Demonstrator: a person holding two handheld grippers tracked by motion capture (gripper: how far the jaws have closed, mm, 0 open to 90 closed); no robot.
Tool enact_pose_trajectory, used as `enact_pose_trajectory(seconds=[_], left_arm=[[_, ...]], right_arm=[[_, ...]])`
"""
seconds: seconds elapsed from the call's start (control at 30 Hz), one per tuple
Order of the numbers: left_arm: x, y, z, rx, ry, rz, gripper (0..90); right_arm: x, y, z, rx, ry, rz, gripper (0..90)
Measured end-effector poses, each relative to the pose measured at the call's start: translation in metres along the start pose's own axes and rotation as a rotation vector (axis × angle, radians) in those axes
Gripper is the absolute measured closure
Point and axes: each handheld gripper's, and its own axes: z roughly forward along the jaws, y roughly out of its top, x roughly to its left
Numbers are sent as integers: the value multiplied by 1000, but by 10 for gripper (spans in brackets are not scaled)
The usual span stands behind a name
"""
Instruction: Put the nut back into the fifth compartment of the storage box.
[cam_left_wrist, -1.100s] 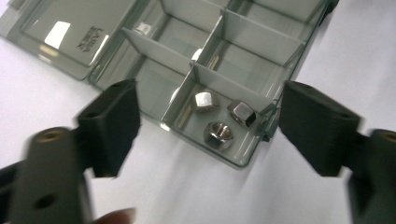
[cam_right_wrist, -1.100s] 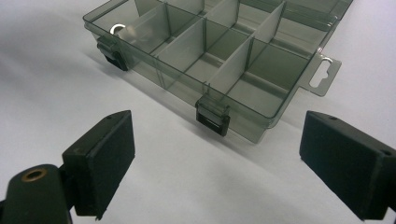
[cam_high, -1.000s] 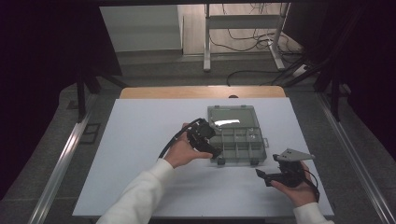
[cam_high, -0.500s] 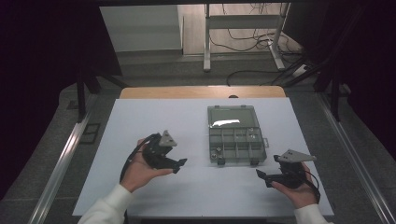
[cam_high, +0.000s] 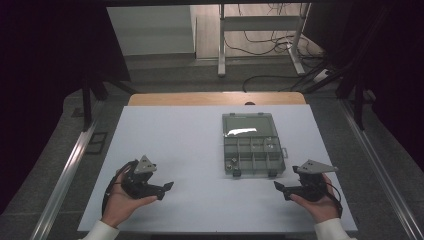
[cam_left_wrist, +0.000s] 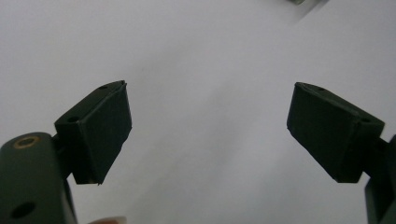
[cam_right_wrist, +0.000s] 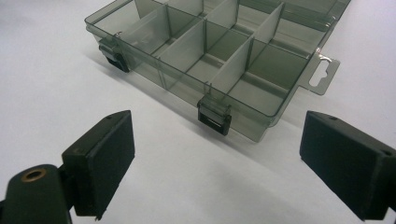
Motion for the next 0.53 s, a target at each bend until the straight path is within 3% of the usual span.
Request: enact_pose_trajectory(seconds=[0.2, 0.53], left_arm=[[2, -1, 0, -1, 15, 12, 145], [5, -9, 0, 0, 17, -5, 131]], right_arm=[[-1, 0, 0, -2, 0, 1, 104], [-1, -1, -2, -9, 4, -2, 101]])
